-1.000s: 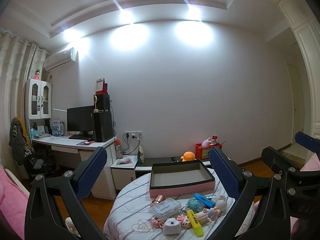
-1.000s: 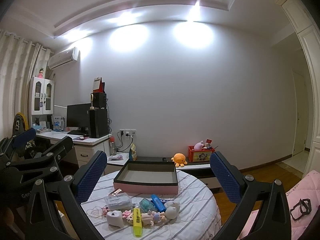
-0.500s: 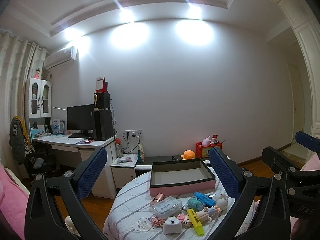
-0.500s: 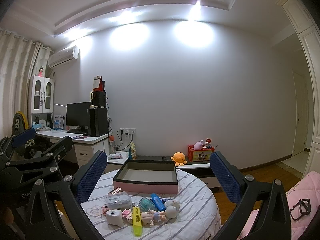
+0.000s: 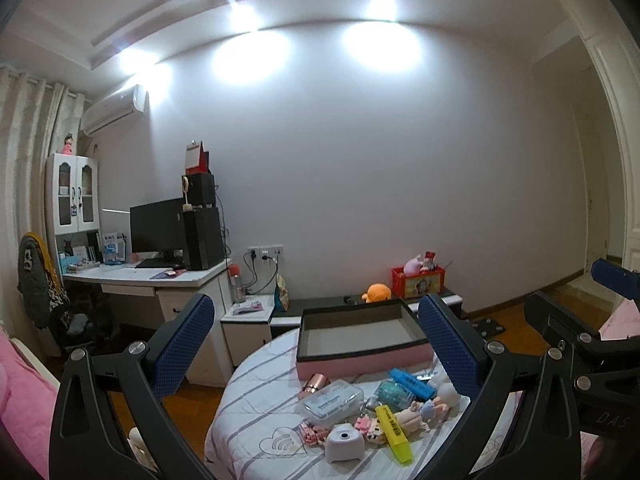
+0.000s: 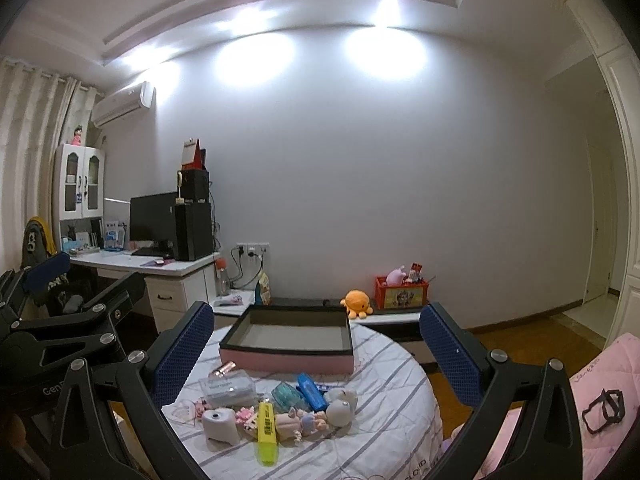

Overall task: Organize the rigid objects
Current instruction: 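Lower both tools to the items and close the left tool on the white holder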

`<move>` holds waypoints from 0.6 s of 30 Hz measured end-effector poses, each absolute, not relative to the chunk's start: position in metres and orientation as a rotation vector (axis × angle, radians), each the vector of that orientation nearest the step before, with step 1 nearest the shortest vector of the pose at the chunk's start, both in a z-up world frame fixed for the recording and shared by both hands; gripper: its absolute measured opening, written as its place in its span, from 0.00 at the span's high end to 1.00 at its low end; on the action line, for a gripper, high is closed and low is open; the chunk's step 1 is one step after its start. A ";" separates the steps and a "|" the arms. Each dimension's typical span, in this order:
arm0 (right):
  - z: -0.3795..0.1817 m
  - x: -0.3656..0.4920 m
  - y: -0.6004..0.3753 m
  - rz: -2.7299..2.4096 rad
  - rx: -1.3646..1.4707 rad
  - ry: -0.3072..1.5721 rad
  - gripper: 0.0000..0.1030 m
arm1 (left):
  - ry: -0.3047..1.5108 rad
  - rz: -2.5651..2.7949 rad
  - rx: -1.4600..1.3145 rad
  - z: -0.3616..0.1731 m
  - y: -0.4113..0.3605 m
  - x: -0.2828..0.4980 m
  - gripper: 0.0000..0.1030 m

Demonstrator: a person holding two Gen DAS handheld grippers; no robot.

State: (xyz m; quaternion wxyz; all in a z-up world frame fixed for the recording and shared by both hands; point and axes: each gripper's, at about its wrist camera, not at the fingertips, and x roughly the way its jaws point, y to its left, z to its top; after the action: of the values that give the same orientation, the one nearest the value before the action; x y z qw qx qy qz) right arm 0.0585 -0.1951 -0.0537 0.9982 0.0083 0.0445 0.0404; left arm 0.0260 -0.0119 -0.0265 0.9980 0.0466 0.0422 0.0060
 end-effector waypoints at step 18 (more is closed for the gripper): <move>-0.193 0.161 -0.217 0.102 0.024 0.470 0.00 | 0.562 -0.023 0.101 -0.199 -0.012 0.130 0.00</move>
State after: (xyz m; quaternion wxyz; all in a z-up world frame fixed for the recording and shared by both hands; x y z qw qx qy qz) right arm 0.1607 -0.2170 -0.1934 0.9711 0.0117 0.2330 0.0504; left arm 0.1296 -0.0118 -0.1992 0.9594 0.0500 0.2772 -0.0114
